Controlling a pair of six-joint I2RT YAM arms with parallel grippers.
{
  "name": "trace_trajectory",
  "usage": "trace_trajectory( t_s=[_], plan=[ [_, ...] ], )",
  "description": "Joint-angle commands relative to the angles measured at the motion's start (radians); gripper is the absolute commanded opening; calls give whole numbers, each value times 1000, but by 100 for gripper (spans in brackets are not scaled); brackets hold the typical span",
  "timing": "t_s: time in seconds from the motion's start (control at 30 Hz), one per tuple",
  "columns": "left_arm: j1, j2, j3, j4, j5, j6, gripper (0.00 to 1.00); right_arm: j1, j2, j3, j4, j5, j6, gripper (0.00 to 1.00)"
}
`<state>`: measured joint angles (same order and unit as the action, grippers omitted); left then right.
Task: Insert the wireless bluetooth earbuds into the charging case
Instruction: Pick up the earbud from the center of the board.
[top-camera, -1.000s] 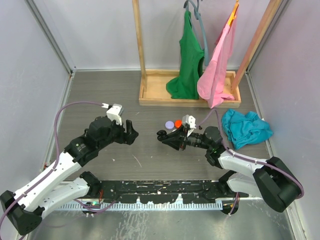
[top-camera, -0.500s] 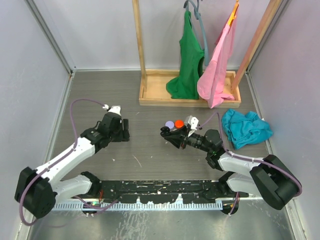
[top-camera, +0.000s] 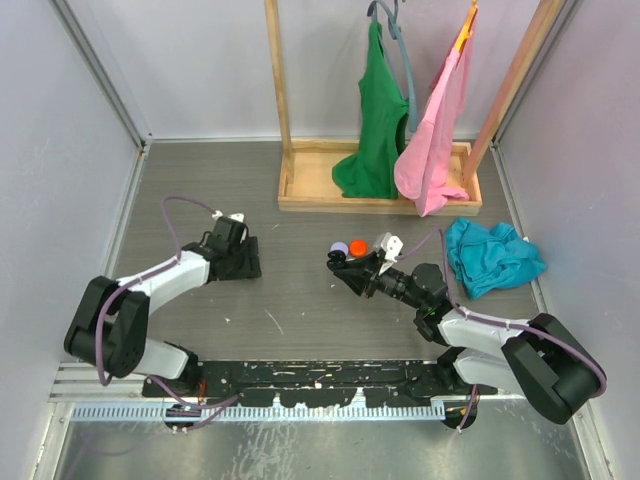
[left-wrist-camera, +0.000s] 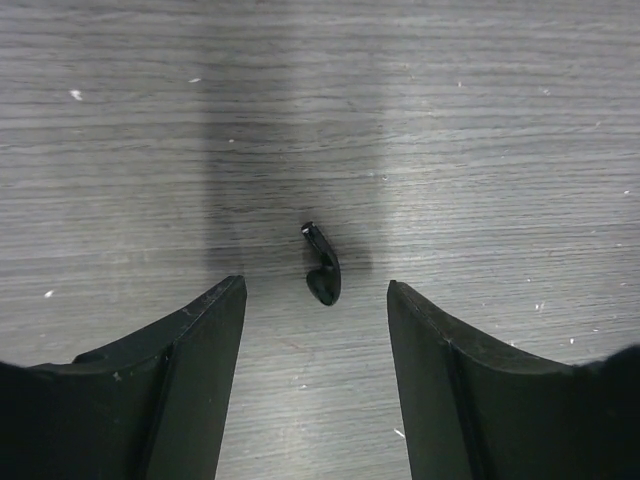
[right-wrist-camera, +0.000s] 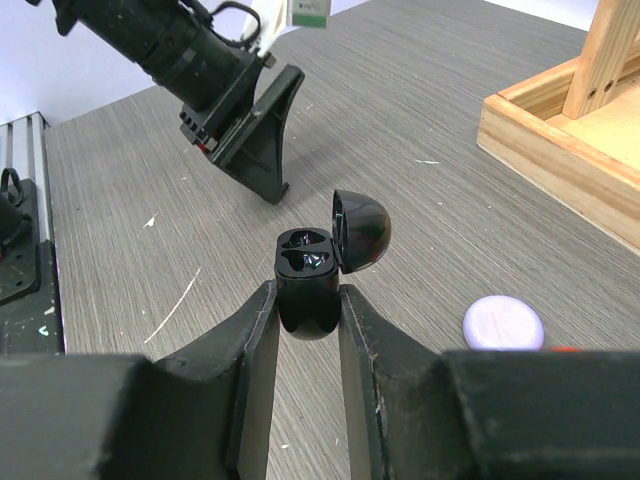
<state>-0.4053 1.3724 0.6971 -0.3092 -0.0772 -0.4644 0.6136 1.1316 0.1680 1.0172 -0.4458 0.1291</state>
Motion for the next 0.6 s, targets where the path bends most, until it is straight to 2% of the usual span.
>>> trace_trajectory(
  t_s=[0.0, 0.43, 0.57],
  plan=[
    [8, 61, 39, 86, 60, 6, 58, 3, -24, 3, 67, 25, -18, 2],
    [3, 164, 90, 69, 230, 57, 45, 2, -34, 3, 62, 22, -12, 2],
    [-25, 172, 94, 73, 276, 81, 43, 3, -43, 3, 51, 20, -17, 2]
  ],
)
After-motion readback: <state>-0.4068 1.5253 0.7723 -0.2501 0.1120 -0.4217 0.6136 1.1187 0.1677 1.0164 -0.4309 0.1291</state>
